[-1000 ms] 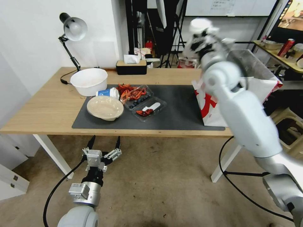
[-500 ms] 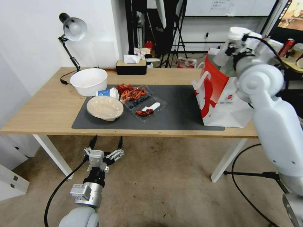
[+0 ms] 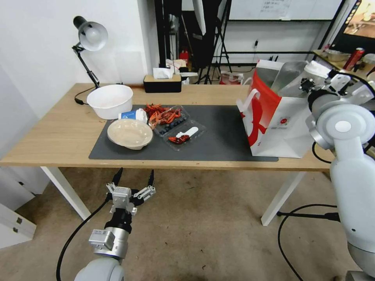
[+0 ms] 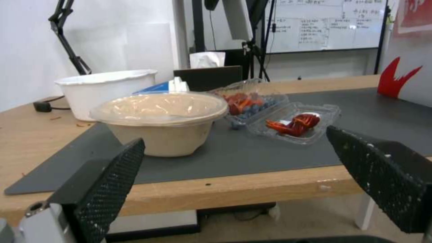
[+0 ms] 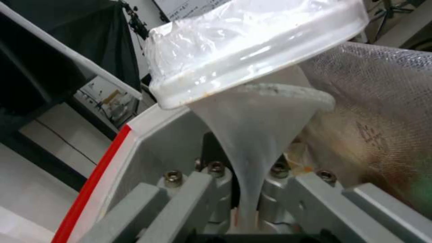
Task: Pick up the trash from the table and place it into the takeout bag.
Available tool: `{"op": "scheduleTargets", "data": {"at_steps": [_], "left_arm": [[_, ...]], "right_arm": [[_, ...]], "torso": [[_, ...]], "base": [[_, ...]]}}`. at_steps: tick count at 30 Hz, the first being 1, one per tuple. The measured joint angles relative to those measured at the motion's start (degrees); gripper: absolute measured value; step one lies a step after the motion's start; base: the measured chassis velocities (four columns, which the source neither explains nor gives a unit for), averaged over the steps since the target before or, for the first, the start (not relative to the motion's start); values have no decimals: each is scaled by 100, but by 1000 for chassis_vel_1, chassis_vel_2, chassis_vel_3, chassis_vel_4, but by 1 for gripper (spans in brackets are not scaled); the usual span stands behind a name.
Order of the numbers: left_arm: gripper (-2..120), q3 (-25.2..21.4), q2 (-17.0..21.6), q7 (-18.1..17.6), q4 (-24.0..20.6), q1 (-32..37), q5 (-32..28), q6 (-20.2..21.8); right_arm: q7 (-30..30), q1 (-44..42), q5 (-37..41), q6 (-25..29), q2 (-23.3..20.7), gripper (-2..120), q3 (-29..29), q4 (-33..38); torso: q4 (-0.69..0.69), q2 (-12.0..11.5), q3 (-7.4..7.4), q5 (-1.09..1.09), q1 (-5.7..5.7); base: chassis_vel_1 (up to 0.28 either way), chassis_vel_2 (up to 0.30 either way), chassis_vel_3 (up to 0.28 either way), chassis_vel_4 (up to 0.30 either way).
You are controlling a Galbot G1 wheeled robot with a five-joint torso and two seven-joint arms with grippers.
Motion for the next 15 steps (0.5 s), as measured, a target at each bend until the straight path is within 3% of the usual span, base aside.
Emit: {"op": "scheduleTargets", "data": {"at_steps": [9,12,15], "left_arm": [[99,18,-18,3,-13,19,17,-31],[100,18,-23,5,-13,16,18,-37],[100,18,-25,6,-13,15,17,-38]], "right_arm": [[16,73,115,-12,-36,30,29,36],[57,97,159,-24,-29,47,29,36],[70,108,157,-34,-25,53,29,35]], "torso": [[1,0,0,0,0],[1,0,0,0,0],[1,0,0,1,0]], "base": [[0,0,0,0],[0,0,0,0],[0,0,0,0]]}}
